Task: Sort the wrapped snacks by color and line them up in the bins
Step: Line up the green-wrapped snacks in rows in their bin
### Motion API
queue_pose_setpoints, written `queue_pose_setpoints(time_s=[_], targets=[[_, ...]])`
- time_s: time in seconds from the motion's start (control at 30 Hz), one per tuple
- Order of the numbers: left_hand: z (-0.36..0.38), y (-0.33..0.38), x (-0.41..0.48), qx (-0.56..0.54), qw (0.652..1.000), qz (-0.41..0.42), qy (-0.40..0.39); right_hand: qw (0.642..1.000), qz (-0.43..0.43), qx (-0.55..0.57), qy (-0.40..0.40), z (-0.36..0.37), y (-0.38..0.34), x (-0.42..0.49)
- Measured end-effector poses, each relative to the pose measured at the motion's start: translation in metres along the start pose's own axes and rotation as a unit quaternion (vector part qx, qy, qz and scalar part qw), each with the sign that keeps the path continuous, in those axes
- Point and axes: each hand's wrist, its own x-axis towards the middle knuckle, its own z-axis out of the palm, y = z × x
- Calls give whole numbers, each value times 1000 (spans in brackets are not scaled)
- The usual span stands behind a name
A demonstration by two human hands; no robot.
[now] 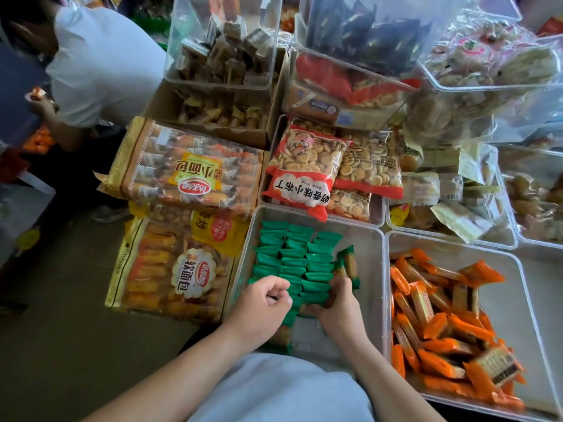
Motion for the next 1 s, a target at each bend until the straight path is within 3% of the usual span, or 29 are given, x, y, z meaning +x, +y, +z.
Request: queue_pose_setpoints(time_s=[0.27,0.43,0.57,0.7,0.87,1.0], targets=[[11,5,-7,61,997,9,-39,994,23,82,-68,-33,-4,-18],[50,6,-2,92,982,13,-165,996,-23,49,75,-78,0,-56],[103,-4,12,109,966,-19,-232,989,-1,93,118,-87,17,-77],[139,-11,29,79,970,-64,-221,974,61,176,132,-87,34,-81],[160,-10,38,26,972,-68,-223,974,48,175,134,-89,43,-82],[161,-14,36,81,977,-50,-192,974,54,176,136,-92,48,-84]])
